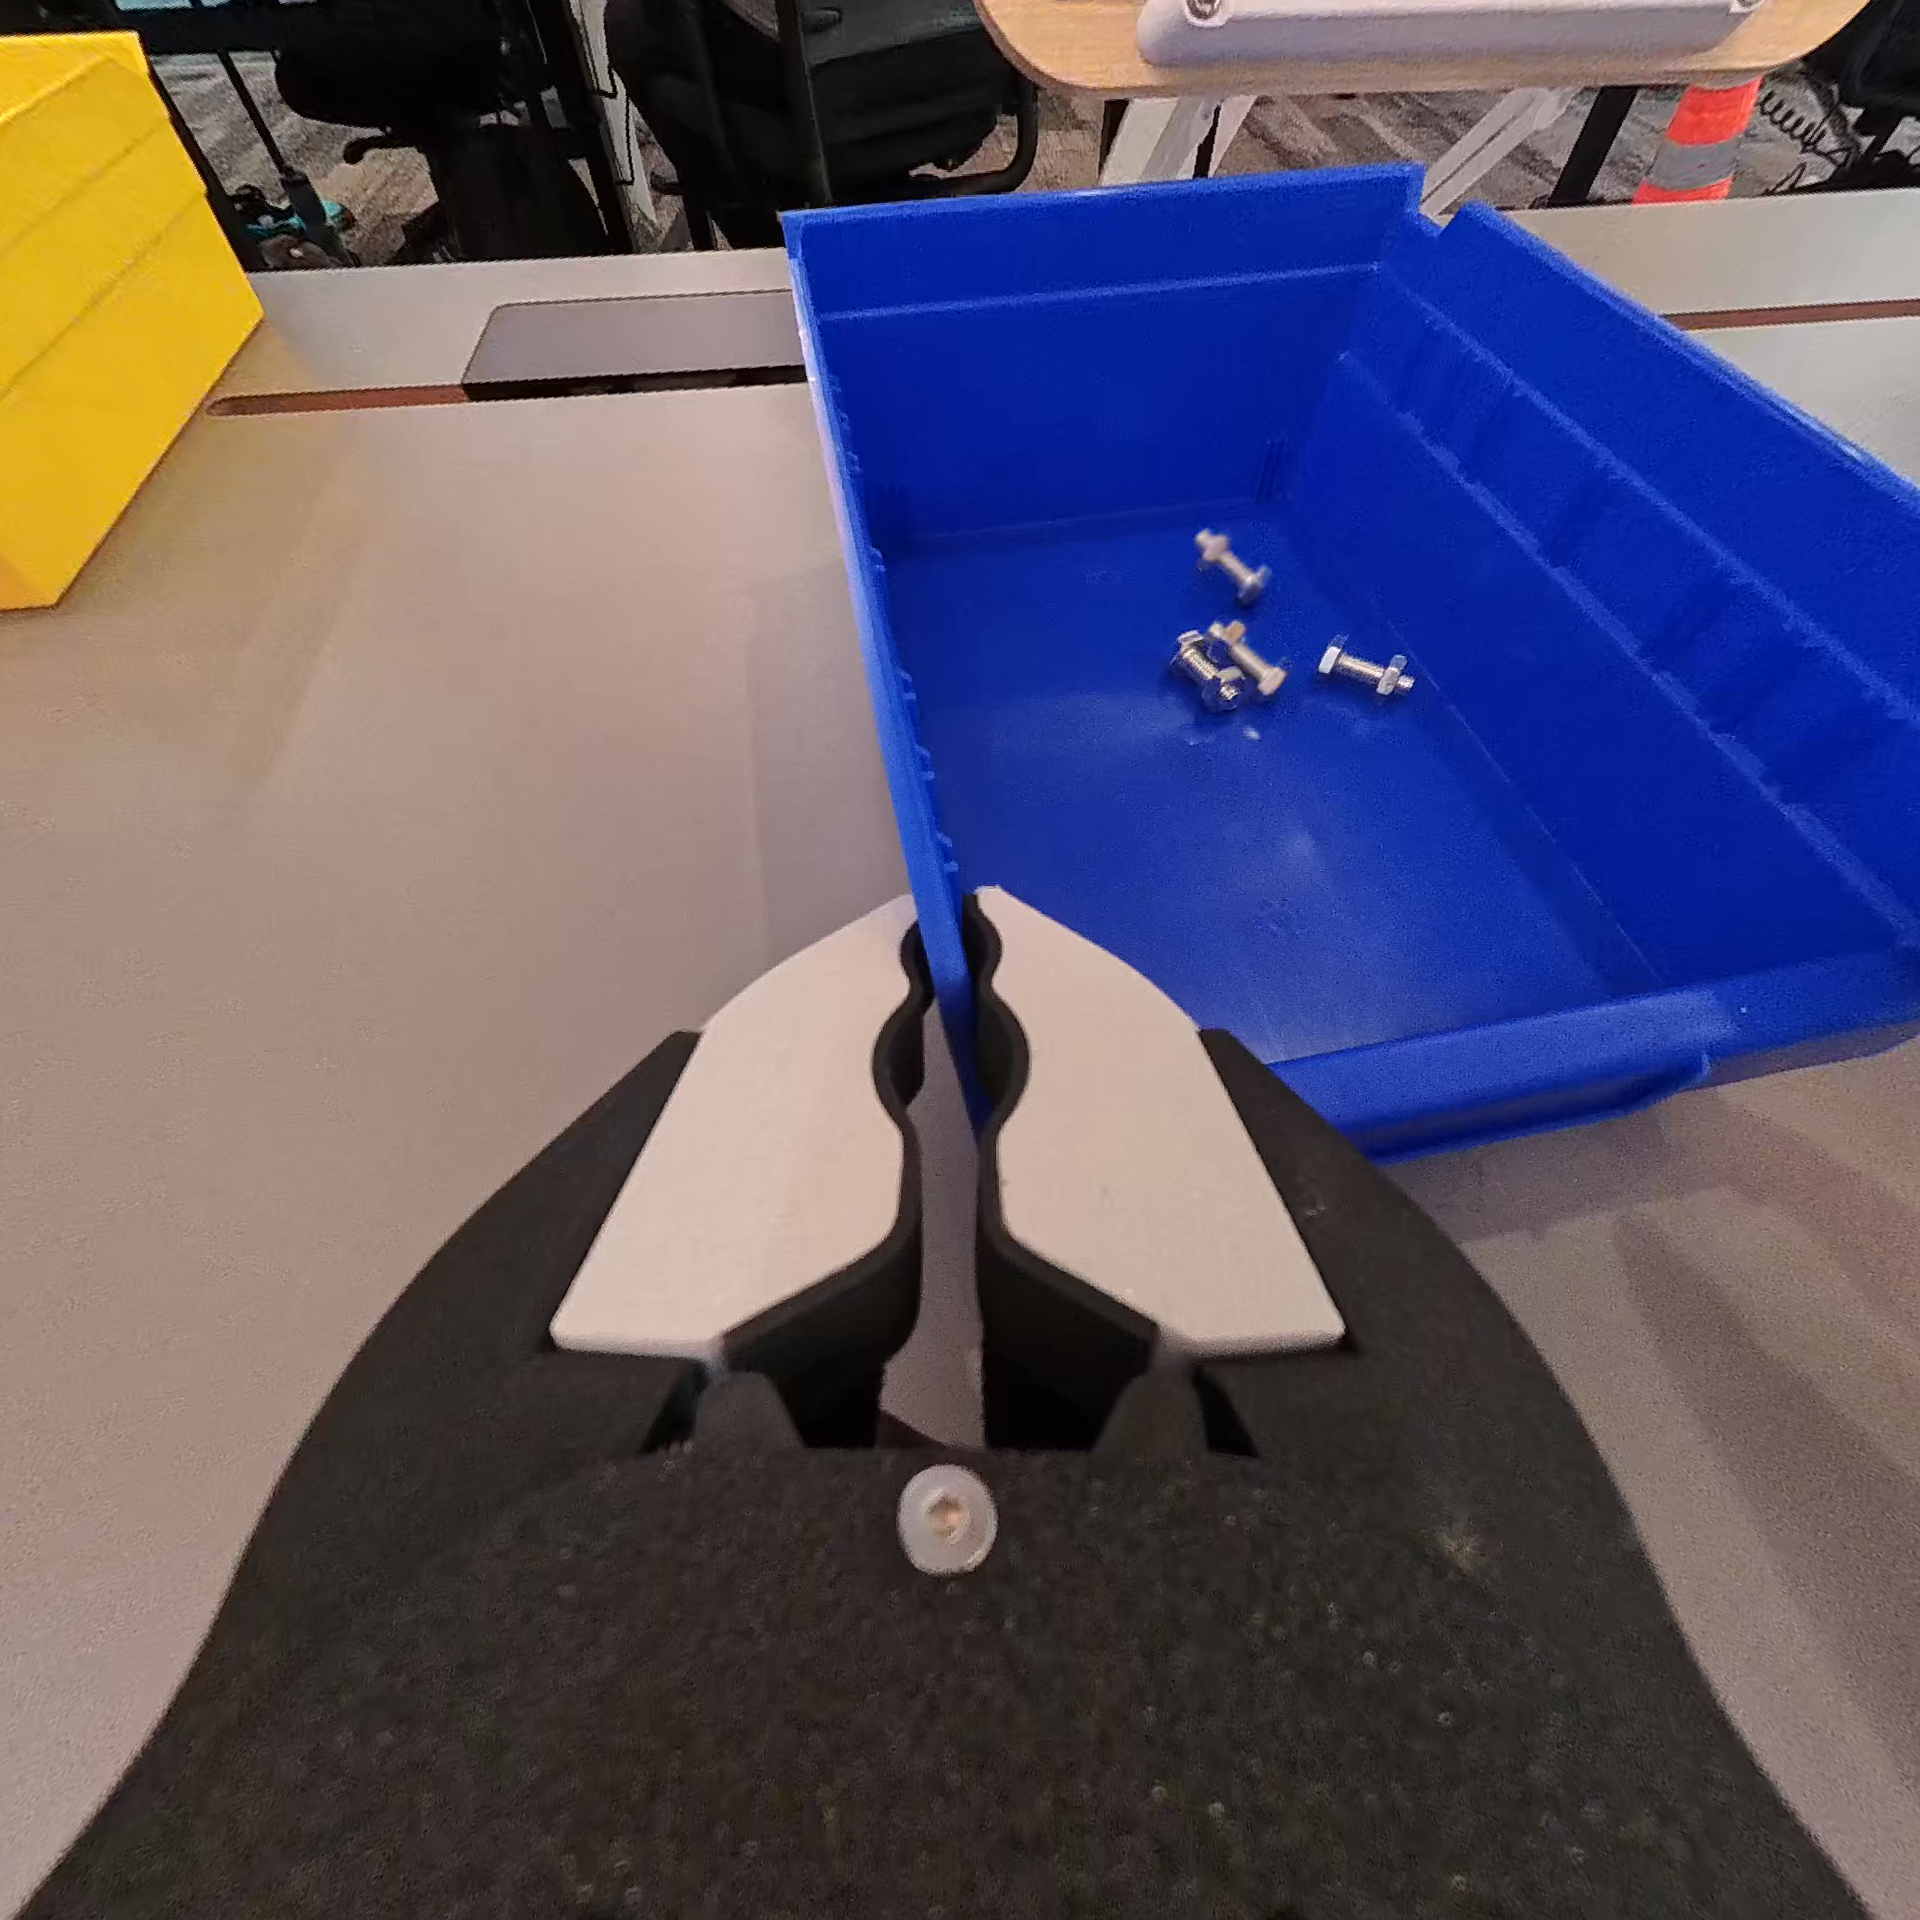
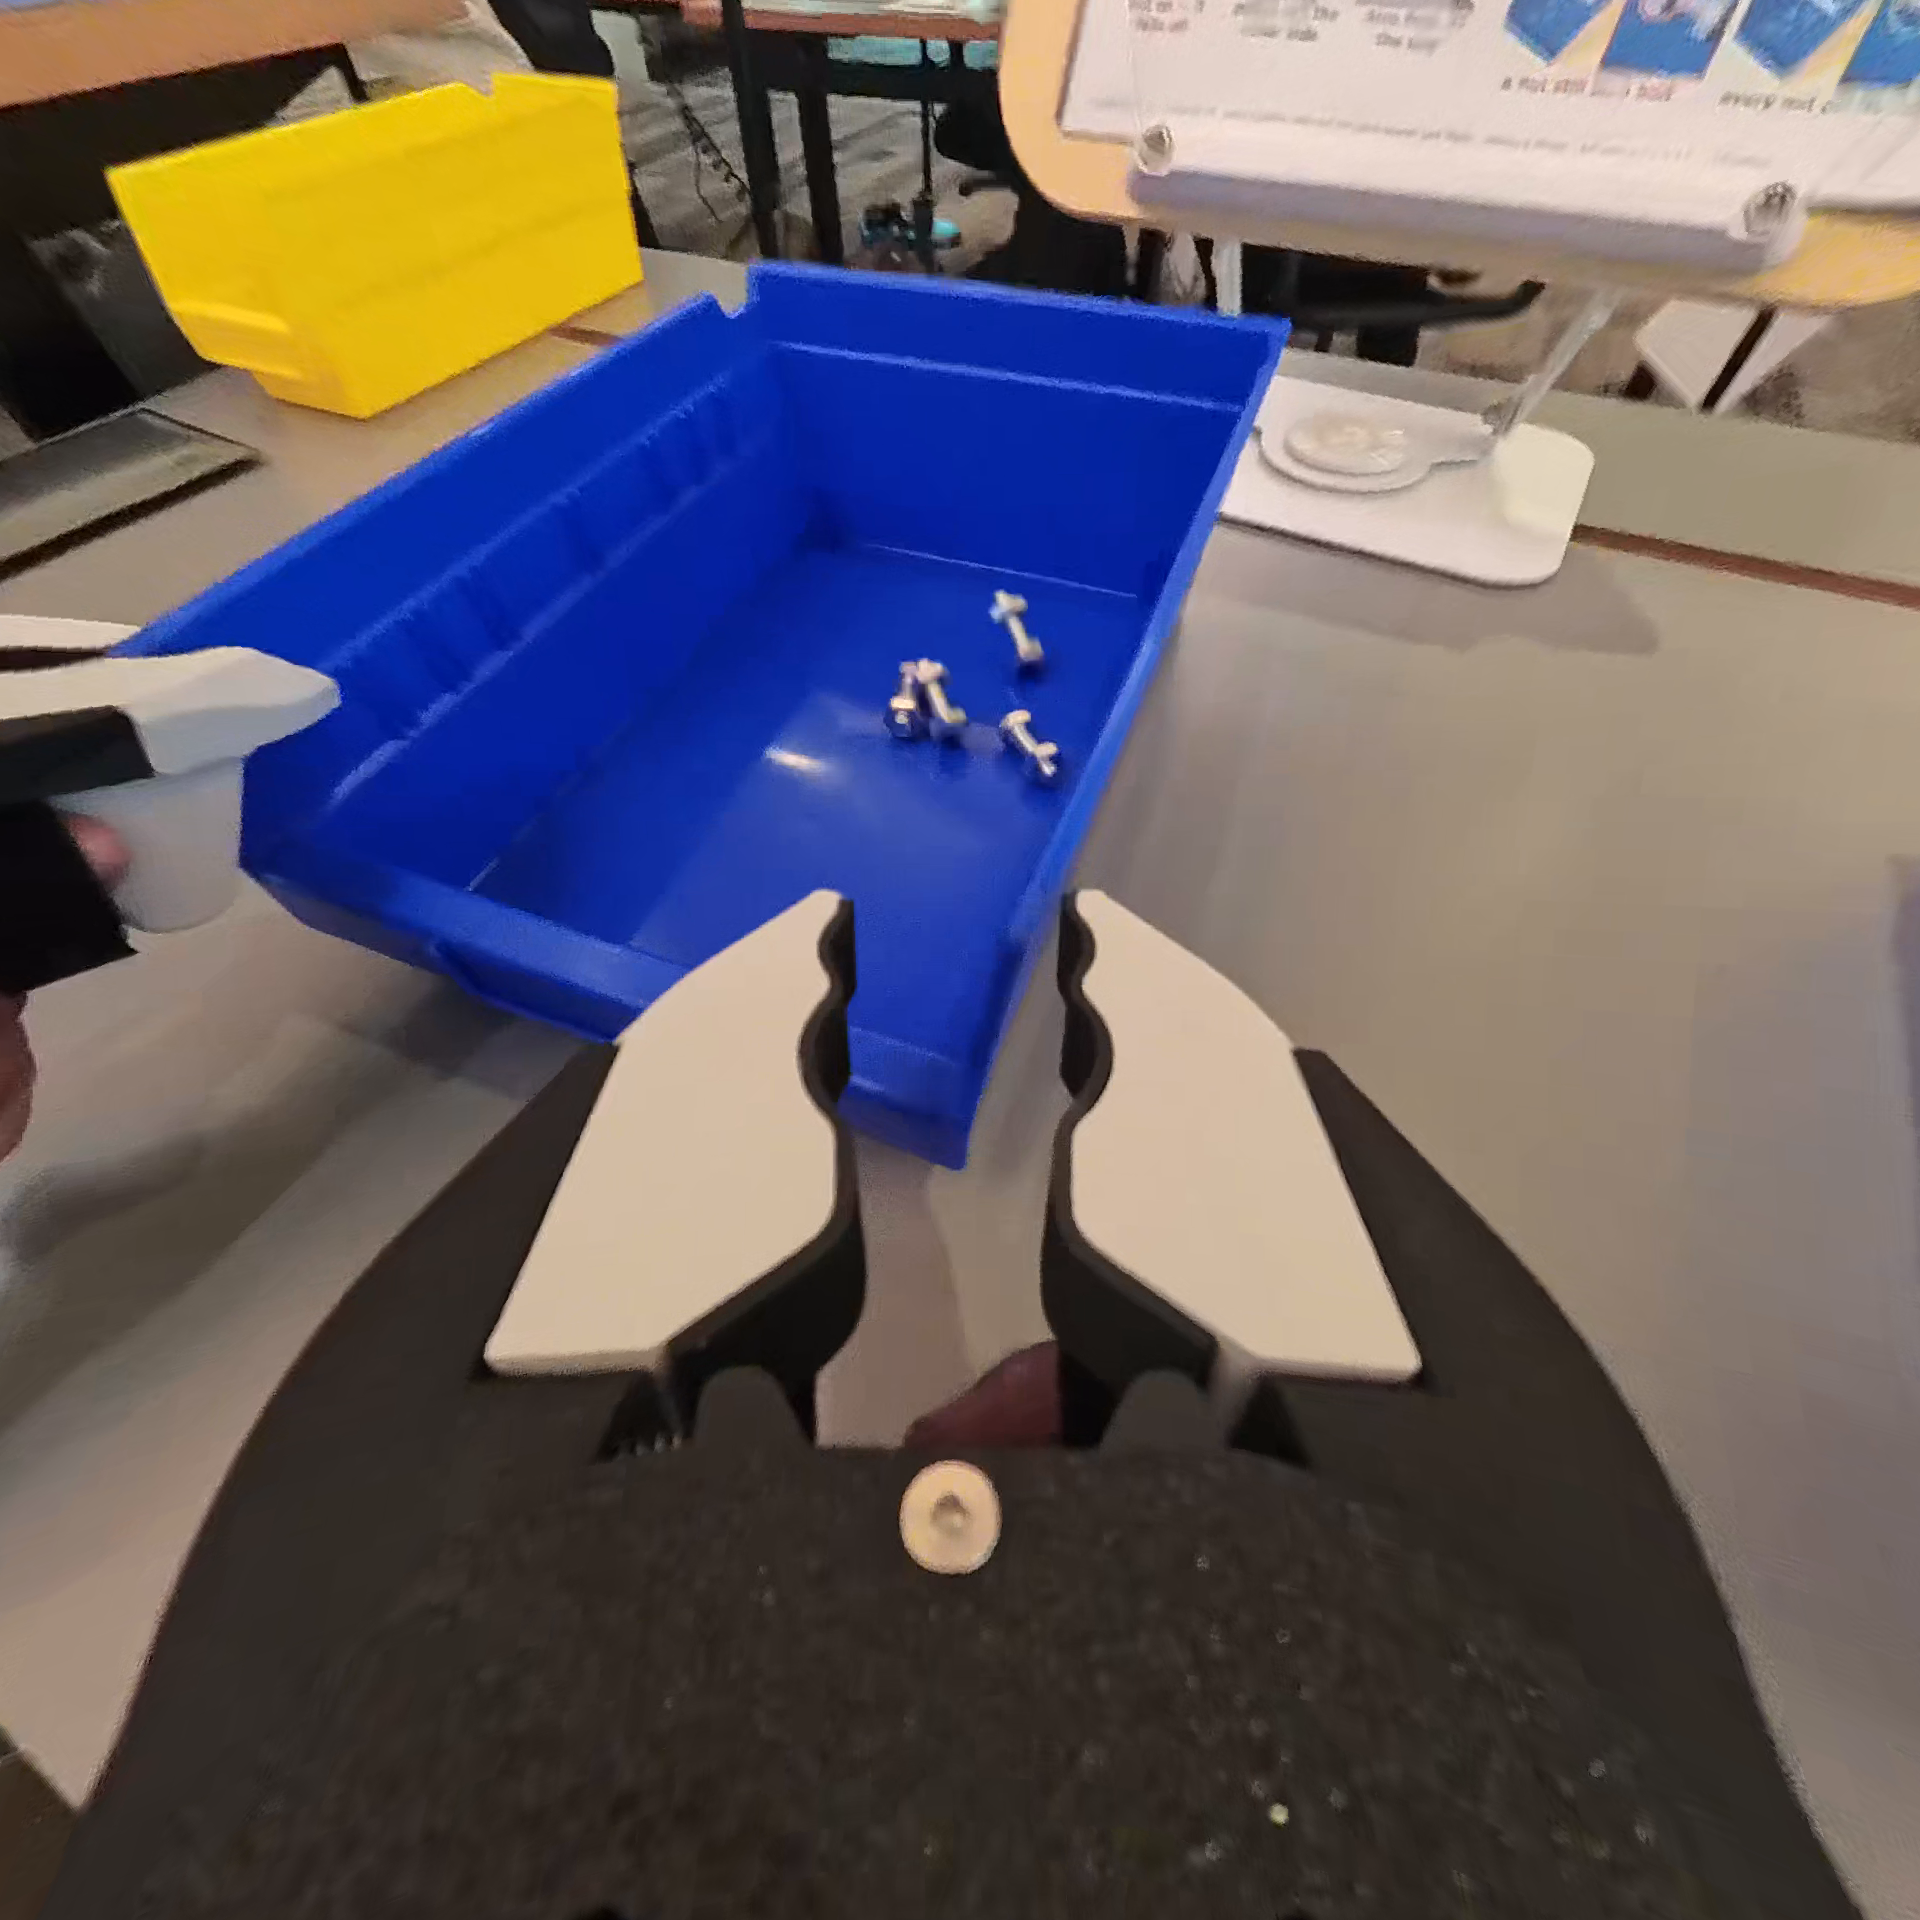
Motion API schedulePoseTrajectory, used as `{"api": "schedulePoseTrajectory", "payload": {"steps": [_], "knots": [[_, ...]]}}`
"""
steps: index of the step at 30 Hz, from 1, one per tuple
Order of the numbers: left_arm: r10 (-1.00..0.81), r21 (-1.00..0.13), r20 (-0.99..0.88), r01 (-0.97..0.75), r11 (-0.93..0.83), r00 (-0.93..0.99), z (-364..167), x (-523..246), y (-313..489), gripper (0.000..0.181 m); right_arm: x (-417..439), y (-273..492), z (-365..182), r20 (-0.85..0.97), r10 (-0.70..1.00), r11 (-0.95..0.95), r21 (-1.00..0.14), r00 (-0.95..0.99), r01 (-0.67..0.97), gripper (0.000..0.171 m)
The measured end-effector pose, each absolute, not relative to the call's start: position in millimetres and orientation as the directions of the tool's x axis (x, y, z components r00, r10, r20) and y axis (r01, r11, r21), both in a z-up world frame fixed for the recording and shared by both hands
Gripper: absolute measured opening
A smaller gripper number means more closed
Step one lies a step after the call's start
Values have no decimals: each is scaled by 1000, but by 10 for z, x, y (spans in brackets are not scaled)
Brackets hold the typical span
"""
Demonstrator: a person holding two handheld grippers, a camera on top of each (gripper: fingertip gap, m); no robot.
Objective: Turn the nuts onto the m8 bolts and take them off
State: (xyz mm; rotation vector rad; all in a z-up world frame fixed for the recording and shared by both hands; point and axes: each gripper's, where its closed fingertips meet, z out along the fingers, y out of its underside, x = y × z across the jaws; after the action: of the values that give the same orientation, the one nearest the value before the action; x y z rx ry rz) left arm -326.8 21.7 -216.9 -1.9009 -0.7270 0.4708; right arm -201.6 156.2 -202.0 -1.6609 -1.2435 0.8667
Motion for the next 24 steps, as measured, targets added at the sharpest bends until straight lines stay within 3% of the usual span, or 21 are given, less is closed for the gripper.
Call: {"api": "schedulePoseTrajectory", "payload": {"steps": [2, 5, 24], "knots": [[669, -907, -5, 278, -316, 743, -2171, -3268, 220, 4, -2072, 1584, -2173, -62, 963, -167, -901, 263, 400, 34], [663, -909, -27, 257, -327, 748, -2168, -3281, 217, 4, -2111, 1688, -2191, -8, 952, -132, -911, 305, 390, 8], [756, -957, -89, 155, -245, 648, -1800, -4049, -787, 3, -2951, 667, -1955, 12, 991, -31, -951, 135, 308, 10]]}}
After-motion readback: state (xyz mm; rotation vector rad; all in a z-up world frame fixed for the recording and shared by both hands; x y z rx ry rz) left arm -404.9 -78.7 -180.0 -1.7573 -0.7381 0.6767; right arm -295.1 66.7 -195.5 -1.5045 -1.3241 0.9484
